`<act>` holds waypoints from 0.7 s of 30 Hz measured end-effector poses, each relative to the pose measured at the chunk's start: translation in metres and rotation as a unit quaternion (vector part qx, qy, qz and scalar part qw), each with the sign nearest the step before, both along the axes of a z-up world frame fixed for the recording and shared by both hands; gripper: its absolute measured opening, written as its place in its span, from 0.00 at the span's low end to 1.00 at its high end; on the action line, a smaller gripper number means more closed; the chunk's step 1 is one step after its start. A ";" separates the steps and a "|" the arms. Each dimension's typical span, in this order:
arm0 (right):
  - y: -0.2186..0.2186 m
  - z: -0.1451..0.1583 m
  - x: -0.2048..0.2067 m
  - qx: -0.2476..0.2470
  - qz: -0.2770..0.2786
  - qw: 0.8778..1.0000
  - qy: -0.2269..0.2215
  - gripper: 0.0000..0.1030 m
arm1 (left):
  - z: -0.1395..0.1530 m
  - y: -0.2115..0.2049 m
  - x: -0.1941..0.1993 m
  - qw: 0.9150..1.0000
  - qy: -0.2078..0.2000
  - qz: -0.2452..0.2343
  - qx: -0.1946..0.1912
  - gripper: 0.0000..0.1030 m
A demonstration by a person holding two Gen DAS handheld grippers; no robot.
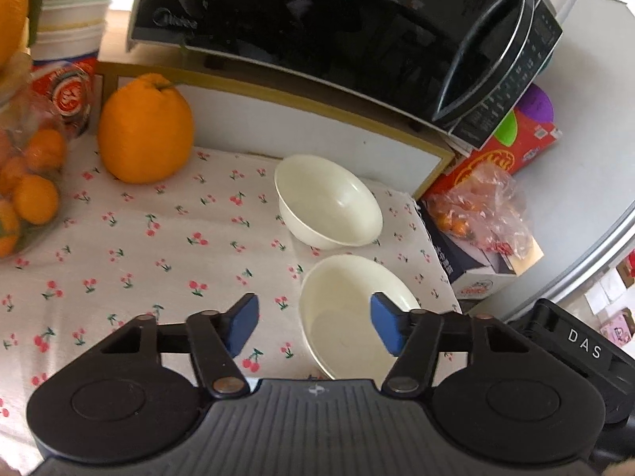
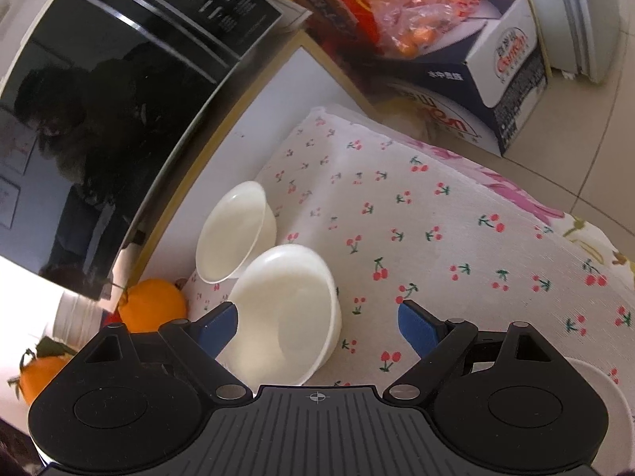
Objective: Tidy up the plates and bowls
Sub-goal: 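Move both grippers to the rim of the large cream bowl, then close both grippers on the cream bowl rim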
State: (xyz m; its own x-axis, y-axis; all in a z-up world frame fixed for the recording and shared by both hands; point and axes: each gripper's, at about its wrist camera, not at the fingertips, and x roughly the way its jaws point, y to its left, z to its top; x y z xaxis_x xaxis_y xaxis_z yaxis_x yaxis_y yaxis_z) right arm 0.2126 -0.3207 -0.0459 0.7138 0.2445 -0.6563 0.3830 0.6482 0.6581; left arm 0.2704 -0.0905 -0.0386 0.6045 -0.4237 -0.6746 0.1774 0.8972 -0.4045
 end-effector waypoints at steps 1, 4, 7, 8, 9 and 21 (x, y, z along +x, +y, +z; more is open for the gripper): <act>0.002 0.000 0.001 -0.003 0.005 1.000 -0.001 0.82 | -0.001 -0.001 0.001 1.000 0.003 -0.001 -0.001 0.48; 0.007 0.001 0.003 -0.014 0.021 1.000 -0.003 0.71 | -0.005 0.000 0.002 1.000 0.015 0.001 -0.006 0.40; 0.012 -0.001 0.004 -0.016 0.032 0.999 0.002 0.58 | -0.007 0.002 0.003 1.000 0.025 0.006 -0.007 0.29; 0.013 -0.002 0.004 -0.016 0.034 0.999 0.006 0.56 | -0.009 0.003 0.003 0.999 0.030 0.007 -0.008 0.24; 0.014 -0.003 0.004 -0.014 0.036 0.999 0.010 0.51 | -0.010 0.004 0.003 0.999 0.036 0.007 -0.009 0.19; 0.015 -0.013 0.005 0.020 0.047 0.998 0.022 0.19 | -0.016 0.004 0.004 0.999 0.051 0.006 -0.019 0.07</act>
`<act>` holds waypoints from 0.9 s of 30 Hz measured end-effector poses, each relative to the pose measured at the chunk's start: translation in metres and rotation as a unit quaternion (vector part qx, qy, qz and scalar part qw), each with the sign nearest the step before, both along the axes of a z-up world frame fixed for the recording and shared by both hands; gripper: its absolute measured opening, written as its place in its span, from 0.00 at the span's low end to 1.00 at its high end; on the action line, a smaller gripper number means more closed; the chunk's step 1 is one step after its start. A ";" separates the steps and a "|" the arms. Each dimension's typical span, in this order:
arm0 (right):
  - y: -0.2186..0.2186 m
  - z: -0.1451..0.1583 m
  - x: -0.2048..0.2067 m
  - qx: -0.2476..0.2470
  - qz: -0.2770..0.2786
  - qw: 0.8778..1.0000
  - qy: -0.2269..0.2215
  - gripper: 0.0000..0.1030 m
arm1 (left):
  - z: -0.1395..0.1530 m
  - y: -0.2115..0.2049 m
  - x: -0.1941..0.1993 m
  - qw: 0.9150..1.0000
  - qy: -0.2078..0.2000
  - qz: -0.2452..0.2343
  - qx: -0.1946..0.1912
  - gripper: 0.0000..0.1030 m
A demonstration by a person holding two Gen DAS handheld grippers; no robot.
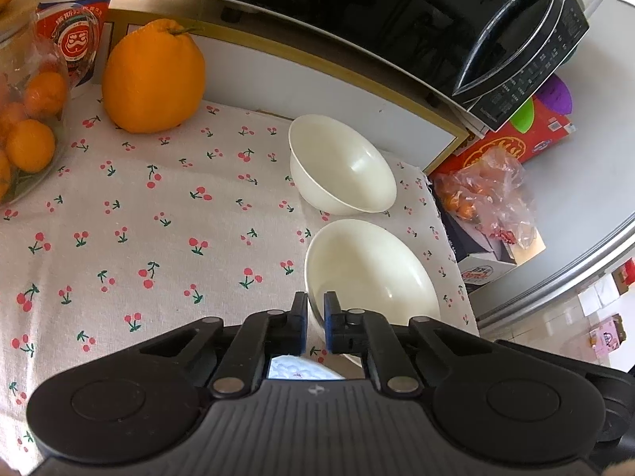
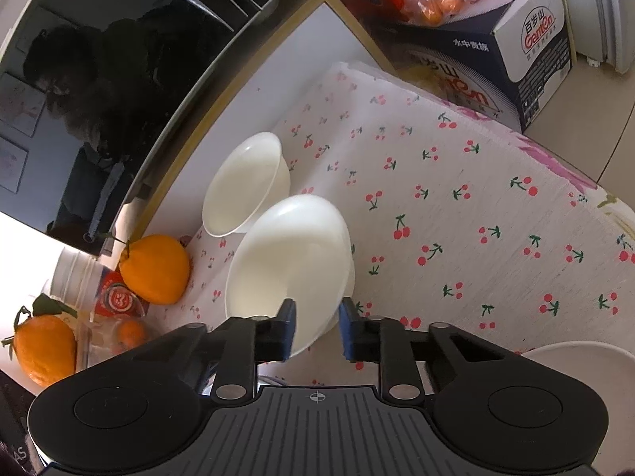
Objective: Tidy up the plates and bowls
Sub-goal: 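Close both grippers on the cream bowl rim, then lift the cream bowl and lower it into the white bowl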
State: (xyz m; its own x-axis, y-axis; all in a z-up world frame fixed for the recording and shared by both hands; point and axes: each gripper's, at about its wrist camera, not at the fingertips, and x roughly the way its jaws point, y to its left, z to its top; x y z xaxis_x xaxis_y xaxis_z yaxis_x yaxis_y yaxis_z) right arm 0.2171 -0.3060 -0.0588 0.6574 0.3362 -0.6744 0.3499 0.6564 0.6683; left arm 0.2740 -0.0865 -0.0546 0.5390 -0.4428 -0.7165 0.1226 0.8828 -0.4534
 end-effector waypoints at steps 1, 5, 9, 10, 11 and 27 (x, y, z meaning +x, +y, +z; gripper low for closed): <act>-0.001 0.000 0.000 0.004 0.000 1.000 0.000 0.18 | 0.000 0.000 0.000 1.000 -0.001 0.000 0.001 0.07; -0.002 0.002 0.000 0.012 -0.001 1.000 -0.004 0.16 | 0.002 0.002 -0.001 1.000 -0.007 0.004 -0.004 0.07; -0.001 0.008 -0.001 0.008 0.002 1.000 -0.011 0.16 | 0.006 0.002 -0.002 1.000 -0.014 0.006 -0.007 0.07; -0.001 0.010 -0.002 0.007 0.002 1.000 -0.013 0.16 | 0.007 0.002 -0.003 1.000 -0.016 0.006 -0.006 0.07; 0.000 0.011 -0.002 0.006 0.003 1.000 -0.014 0.16 | 0.008 0.002 -0.003 1.000 -0.018 0.006 -0.006 0.07; -0.004 0.042 -0.019 0.000 0.011 0.999 -0.032 0.16 | 0.032 0.002 -0.023 0.999 -0.039 0.001 -0.003 0.07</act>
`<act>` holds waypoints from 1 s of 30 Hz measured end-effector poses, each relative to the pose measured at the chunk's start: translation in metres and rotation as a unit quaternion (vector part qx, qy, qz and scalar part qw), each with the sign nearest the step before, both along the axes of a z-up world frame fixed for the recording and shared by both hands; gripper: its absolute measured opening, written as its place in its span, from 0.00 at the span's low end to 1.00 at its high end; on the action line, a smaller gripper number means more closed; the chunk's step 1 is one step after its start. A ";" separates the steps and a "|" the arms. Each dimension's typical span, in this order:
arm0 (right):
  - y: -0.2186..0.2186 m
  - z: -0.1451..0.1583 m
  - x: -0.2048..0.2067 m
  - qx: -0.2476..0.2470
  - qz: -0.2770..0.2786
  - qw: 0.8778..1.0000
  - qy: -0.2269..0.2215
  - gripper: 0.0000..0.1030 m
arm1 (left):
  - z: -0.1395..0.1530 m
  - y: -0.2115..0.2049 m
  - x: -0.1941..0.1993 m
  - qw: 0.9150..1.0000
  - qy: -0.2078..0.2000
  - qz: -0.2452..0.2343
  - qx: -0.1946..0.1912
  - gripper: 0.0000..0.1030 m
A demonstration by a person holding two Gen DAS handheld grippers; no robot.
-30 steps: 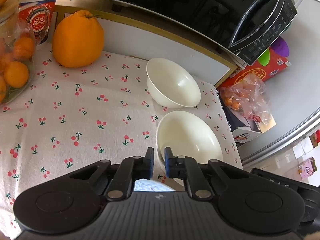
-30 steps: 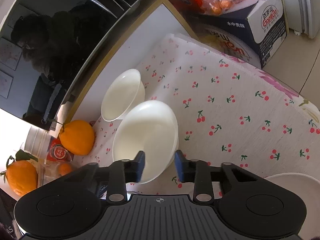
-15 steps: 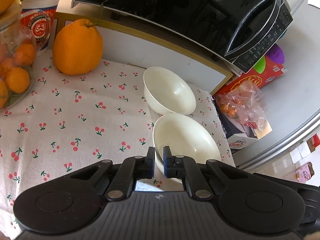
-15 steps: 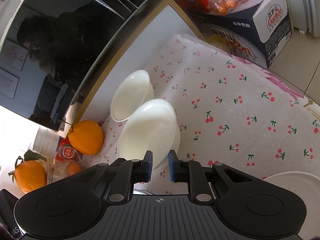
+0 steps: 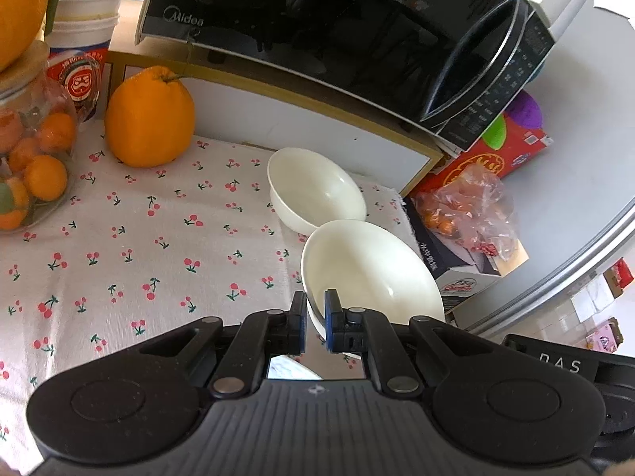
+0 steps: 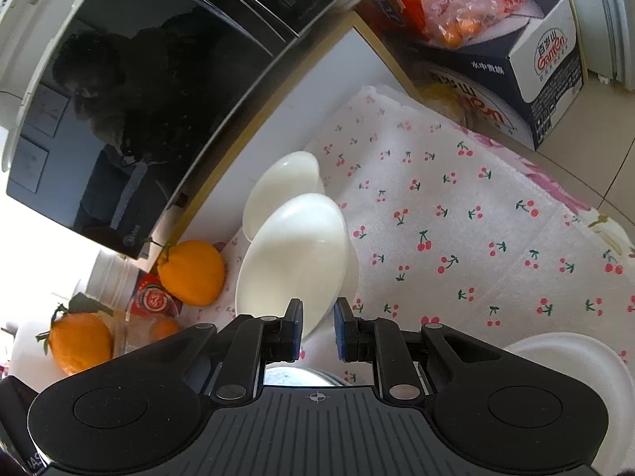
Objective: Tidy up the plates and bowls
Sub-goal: 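Lift the cream bowl and lower it into the white bowl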
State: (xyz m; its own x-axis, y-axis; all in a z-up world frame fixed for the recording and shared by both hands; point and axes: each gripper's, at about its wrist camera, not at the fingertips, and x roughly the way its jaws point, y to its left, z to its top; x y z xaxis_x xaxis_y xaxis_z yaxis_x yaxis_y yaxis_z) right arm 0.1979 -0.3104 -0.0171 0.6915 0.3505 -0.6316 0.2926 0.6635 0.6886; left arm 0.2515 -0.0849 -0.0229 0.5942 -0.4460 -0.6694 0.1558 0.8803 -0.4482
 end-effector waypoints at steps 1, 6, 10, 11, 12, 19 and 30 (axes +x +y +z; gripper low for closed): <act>-0.001 0.003 -0.003 0.000 0.001 1.000 -0.001 0.16 | 0.002 0.000 -0.003 1.000 -0.001 -0.001 -0.001 0.07; -0.006 0.014 -0.016 0.000 0.004 1.000 -0.004 0.16 | 0.010 -0.003 -0.015 1.000 -0.003 -0.006 -0.003 0.08; -0.012 0.021 -0.028 0.004 0.007 1.000 -0.004 0.16 | 0.013 -0.006 -0.026 1.000 0.001 -0.012 -0.002 0.09; -0.014 0.022 -0.030 0.003 0.008 1.000 -0.003 0.16 | 0.013 -0.008 -0.030 1.000 0.001 -0.015 0.000 0.09; -0.015 0.024 -0.033 0.002 0.008 1.000 -0.003 0.16 | 0.014 -0.009 -0.033 1.000 0.000 -0.018 0.003 0.09; -0.026 0.032 -0.056 0.004 0.005 1.000 0.002 0.16 | 0.015 -0.015 -0.052 1.000 0.011 -0.029 0.002 0.10; -0.041 0.045 -0.092 -0.004 0.009 1.000 -0.005 0.16 | 0.021 -0.026 -0.077 0.998 0.016 -0.054 -0.006 0.10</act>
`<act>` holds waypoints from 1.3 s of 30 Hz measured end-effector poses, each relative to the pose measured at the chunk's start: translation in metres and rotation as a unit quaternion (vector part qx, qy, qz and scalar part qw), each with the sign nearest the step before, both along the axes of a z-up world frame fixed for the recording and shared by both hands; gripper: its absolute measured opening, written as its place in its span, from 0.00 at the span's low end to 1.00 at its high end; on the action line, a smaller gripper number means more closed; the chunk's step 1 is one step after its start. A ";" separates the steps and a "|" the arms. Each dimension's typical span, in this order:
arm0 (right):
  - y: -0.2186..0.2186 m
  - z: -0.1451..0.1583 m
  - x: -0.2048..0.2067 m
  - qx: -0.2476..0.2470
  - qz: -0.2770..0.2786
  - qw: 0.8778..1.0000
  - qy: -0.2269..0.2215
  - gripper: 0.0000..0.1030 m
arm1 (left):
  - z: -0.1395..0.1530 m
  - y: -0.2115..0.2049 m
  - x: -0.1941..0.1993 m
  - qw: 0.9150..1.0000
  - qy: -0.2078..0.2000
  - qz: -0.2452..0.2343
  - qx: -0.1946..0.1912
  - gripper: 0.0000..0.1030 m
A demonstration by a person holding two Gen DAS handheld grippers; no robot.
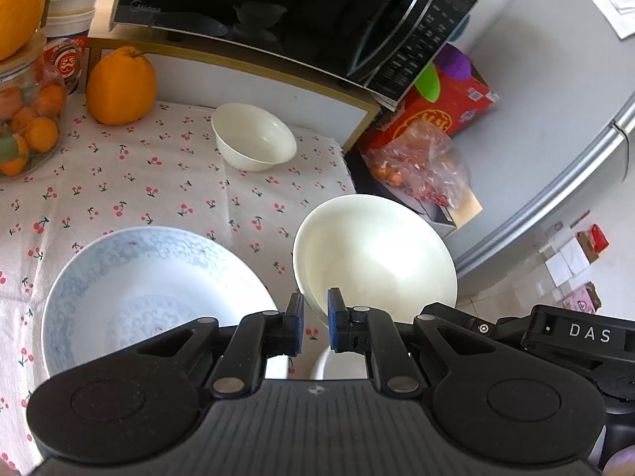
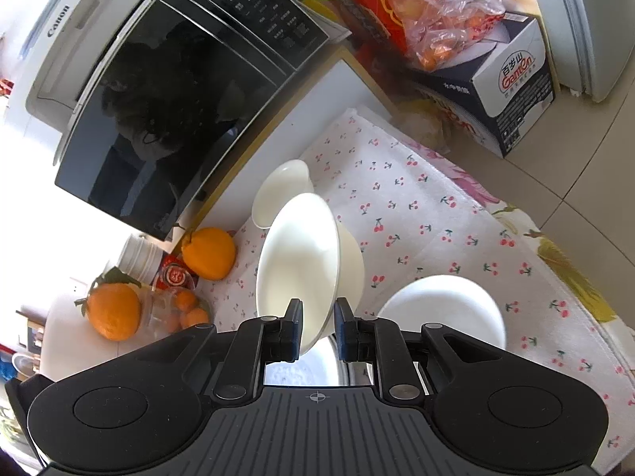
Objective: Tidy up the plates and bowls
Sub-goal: 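Lift the cream bowl and lower it into the white bowl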
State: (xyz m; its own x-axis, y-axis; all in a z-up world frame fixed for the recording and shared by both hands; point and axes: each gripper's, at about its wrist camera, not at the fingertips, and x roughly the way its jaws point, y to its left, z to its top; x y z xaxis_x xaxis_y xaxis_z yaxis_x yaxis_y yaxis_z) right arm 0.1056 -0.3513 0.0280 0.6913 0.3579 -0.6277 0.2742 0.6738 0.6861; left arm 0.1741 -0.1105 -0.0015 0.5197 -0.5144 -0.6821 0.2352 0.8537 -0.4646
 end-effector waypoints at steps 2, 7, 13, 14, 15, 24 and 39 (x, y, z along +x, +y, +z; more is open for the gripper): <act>-0.003 0.000 -0.005 0.002 0.000 1.000 0.002 0.16 | 0.000 -0.002 -0.003 1.000 0.001 -0.004 0.001 0.10; -0.010 -0.004 -0.015 0.003 -0.003 1.000 0.018 0.16 | -0.004 -0.008 -0.010 1.000 0.013 -0.015 0.003 0.11; -0.016 -0.009 -0.023 -0.008 -0.006 0.999 0.042 0.16 | -0.016 -0.018 -0.017 0.999 0.040 -0.031 0.007 0.13; -0.016 -0.010 -0.024 -0.013 -0.006 0.999 0.046 0.16 | -0.018 -0.020 -0.019 0.999 0.041 -0.034 0.010 0.14; -0.017 -0.011 -0.025 -0.016 -0.005 0.999 0.049 0.16 | -0.019 -0.022 -0.021 0.998 0.040 -0.037 0.015 0.14; -0.024 -0.019 -0.030 -0.030 0.000 0.997 0.069 0.17 | -0.027 -0.032 -0.027 0.997 0.045 -0.054 0.032 0.16; -0.023 -0.033 -0.029 -0.038 0.010 0.994 0.101 0.19 | -0.041 -0.039 -0.030 0.995 0.063 -0.062 0.055 0.17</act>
